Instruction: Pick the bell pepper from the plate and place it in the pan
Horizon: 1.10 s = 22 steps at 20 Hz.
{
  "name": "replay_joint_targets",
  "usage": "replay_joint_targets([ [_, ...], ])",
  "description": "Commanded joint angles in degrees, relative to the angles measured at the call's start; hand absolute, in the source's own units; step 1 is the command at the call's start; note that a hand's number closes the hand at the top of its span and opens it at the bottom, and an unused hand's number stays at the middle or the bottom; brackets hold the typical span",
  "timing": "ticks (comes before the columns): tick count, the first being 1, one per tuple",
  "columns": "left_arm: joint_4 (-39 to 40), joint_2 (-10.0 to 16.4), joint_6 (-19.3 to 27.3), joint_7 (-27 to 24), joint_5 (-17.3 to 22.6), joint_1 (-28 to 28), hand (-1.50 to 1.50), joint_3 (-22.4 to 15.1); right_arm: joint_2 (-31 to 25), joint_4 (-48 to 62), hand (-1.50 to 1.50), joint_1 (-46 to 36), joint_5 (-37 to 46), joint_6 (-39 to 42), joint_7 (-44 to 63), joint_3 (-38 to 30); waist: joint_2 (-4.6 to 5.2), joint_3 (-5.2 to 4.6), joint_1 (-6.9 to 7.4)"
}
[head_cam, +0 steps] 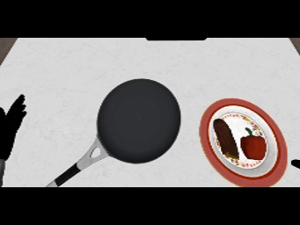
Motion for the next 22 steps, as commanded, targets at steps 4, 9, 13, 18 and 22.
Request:
replay_joint_targets([
  [4,-0.13,-1.38,0.86,3.16,-1.25,-4.44,0.00,-1.10,-17.15,-6.33,-1.50,-3.71,9.36,6.35,23.41,4.94,0.55,-0.12,1.51],
  [9,3.83,-1.66,-1.34,0.31,-2.06,-5.02,0.00,-0.99,-20.28,-9.53,-1.50,-8.64,13.49,11.81,37.16,12.56,0.68,0.03,2.00],
  [13,1.01,-2.39,-0.16,0.56,-2.54,-2.86,0.00,-0.63,-19.12,-11.26,-1.50,-14.79,16.36,16.36,47.78,18.65,0.38,0.14,2.72],
  [18,1.39,-3.18,-1.15,0.65,-2.78,-2.89,0.00,1.04,-10.39,-5.55,-1.50,-21.35,19.84,22.53,51.76,25.15,0.26,0.23,1.77],
  [22,6.90,-5.18,-1.35,2.28,-5.06,-8.18,0.00,1.09,-4.00,-3.39,-1.50,-27.05,23.88,26.36,57.85,28.16,0.31,0.21,1.10],
])
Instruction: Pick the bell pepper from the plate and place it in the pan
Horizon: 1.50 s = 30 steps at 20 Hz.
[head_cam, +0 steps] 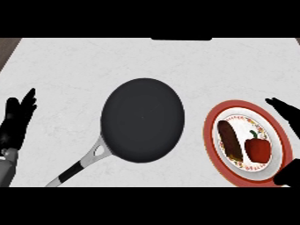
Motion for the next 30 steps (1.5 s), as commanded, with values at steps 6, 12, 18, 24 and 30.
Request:
replay_joint_targets([
  [6,2.05,-1.74,-3.11,-4.16,-1.28,2.82,0.00,4.34,9.99,4.02,-1.50,-0.60,11.65,5.49,3.31,2.79,-0.19,0.04,-0.89],
  [12,-4.91,-3.16,-2.46,0.59,-4.29,5.81,0.00,5.21,14.48,6.86,-1.50,2.86,17.62,7.81,-0.85,0.19,-0.27,0.06,-1.05],
  [18,-3.34,-1.69,-6.87,1.62,-4.38,3.57,0.00,8.22,21.43,15.39,-1.50,0.51,24.08,7.88,-5.11,1.46,-0.20,0.07,-0.79],
  [24,-1.16,-3.86,-8.43,2.15,-6.62,0.52,0.00,10.54,21.41,12.87,-1.50,3.31,24.54,12.60,-9.29,-6.57,-0.23,0.07,-1.10],
  [30,-0.53,-5.47,-9.00,-1.72,-8.39,3.22,0.00,12.70,26.90,15.77,-1.50,1.77,28.75,15.55,-7.57,-6.98,-0.22,0.06,-0.91],
])
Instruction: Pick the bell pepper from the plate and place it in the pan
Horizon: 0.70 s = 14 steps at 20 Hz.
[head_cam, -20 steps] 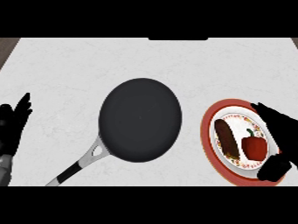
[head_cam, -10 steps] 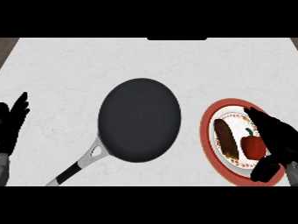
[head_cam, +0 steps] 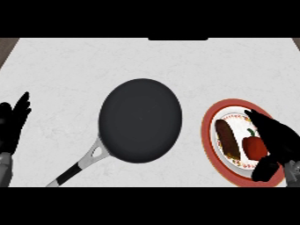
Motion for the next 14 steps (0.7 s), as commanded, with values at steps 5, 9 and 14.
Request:
replay_joint_targets([
  [5,-2.62,-3.38,1.36,2.67,-3.85,0.42,0.00,0.01,6.16,9.37,-1.50,-2.27,7.09,-0.17,-2.35,-0.73,0.02,0.00,0.12],
  [9,-3.76,-0.60,-3.35,3.74,-2.92,0.47,0.00,3.70,6.20,9.52,-1.50,-2.29,8.47,2.02,-5.37,-4.55,-0.01,0.00,0.09],
  [14,-1.49,-2.35,-2.03,0.74,-4.32,0.16,0.00,2.70,3.56,16.30,1.50,-5.16,15.96,-5.00,-13.63,-1.30,0.11,0.01,0.31],
])
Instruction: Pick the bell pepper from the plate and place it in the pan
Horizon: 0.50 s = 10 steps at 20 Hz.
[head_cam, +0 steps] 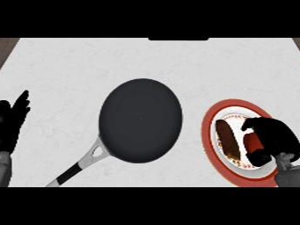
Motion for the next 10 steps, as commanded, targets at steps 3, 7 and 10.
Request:
replay_joint_targets([
  [3,-3.22,-1.99,-0.10,0.30,-1.75,2.33,0.00,0.21,0.89,0.28,1.50,0.10,6.80,-2.26,-3.44,-0.16,0.00,0.04,0.00],
  [7,-0.72,-0.80,-1.75,-1.14,-0.44,2.80,0.00,1.96,2.30,-15.51,1.50,13.23,7.04,-3.15,4.23,0.83,-0.34,-0.02,-1.11],
  [10,-2.11,-1.03,0.92,-0.08,-1.66,3.11,0.00,2.21,10.03,-20.77,1.50,24.03,13.62,-10.34,12.17,9.18,-1.01,-0.02,-2.83],
])
